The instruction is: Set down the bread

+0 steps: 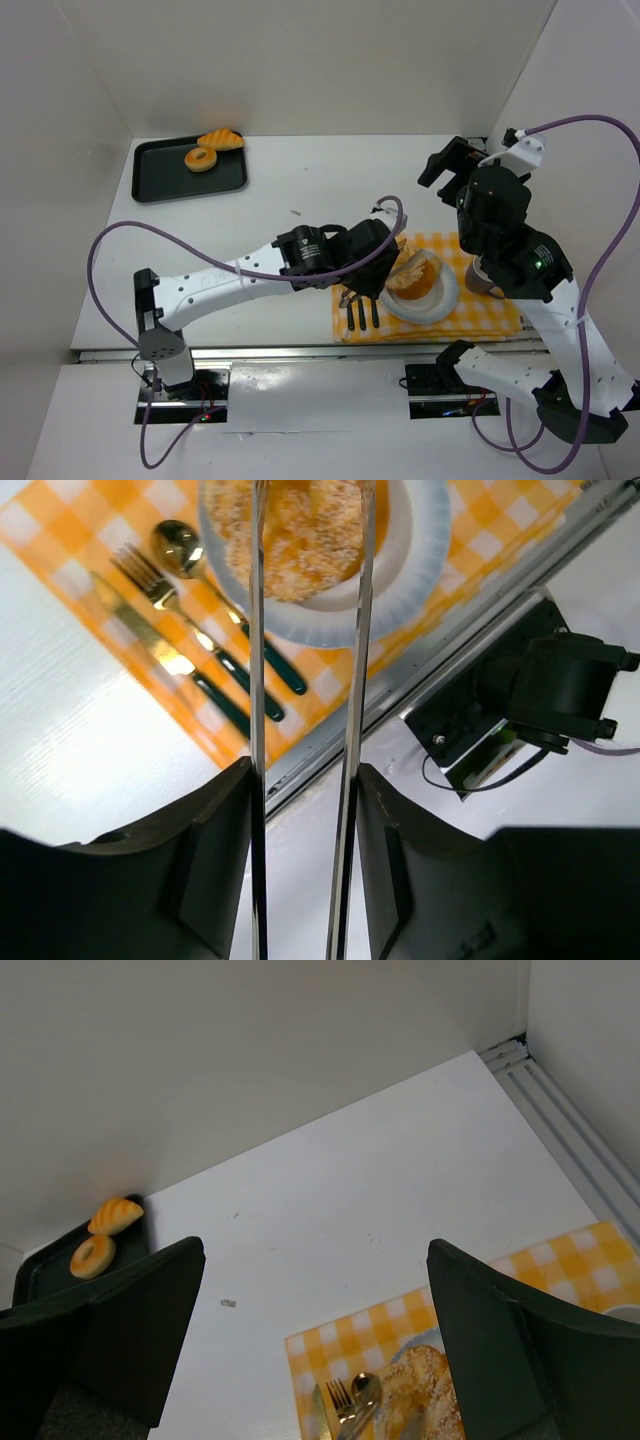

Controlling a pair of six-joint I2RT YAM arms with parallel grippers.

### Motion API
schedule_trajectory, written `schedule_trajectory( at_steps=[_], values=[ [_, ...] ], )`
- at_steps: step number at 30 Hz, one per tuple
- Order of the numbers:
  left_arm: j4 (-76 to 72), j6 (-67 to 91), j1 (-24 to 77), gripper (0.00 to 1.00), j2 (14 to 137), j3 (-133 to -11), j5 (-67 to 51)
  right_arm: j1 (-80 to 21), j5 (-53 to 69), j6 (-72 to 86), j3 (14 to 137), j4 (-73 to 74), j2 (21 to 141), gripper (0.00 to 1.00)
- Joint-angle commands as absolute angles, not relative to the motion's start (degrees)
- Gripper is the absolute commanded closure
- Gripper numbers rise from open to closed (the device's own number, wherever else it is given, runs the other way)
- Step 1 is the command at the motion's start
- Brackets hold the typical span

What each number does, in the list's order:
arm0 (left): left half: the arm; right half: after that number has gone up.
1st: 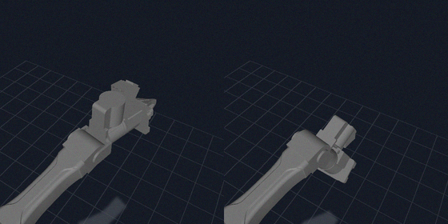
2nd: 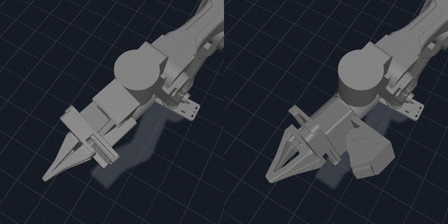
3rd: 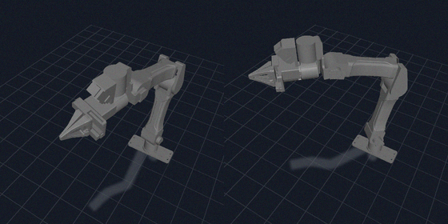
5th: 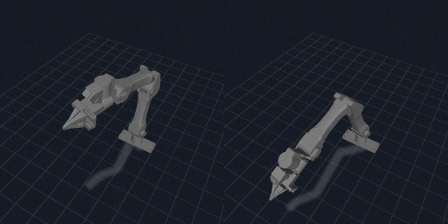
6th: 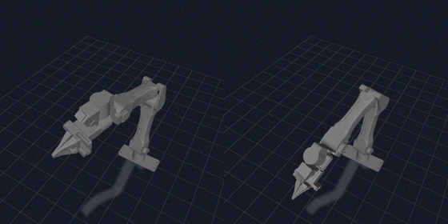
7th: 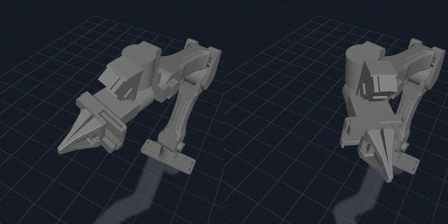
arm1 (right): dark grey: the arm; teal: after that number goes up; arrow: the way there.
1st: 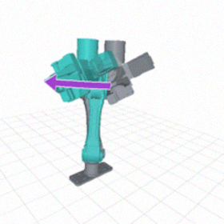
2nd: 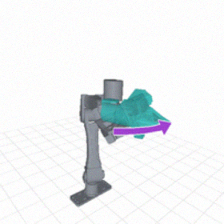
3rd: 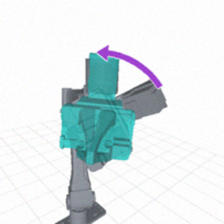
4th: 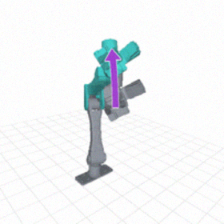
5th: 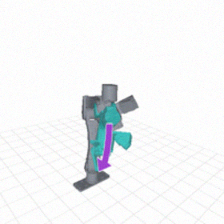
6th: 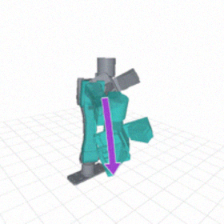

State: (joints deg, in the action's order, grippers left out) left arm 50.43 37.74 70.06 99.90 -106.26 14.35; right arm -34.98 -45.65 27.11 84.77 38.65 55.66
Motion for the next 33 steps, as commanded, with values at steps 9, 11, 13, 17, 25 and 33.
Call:
schedule_trajectory(
  at_steps=[9,11,13,17,25,33],
  values=[
    [53.55,39.73,53.9,0.51,78.61,-88.54,21.81,-34.72,-44.65,26.54,83.85,36.22,55.99,0.01],
    [46.1,37.54,46.63,0.51,76.3,-83.26,16.91,-34.72,-44.04,26.54,83.23,35.69,55.99,0.01],
    [40.89,36.48,42.73,0.51,75.67,-77.53,14.25,-34.72,-44.03,26.54,83.23,35.68,55.99,0.01],
    [32.01,34.63,37.18,0.51,78.56,-72.78,11.6,-34.72,-42.72,26.54,83.23,35.68,57.04,0.01],
    [25.14,34.01,31.73,0.48,91.03,-70.4,6.69,-34.72,-39.82,26.02,79.73,36.3,58.89,0.01],
    [24.08,33.4,31.73,0.08,95.98,-69.7,3.26,-34.72,-31.39,28.03,73.39,34.63,64.24,0.01]
  ],
)
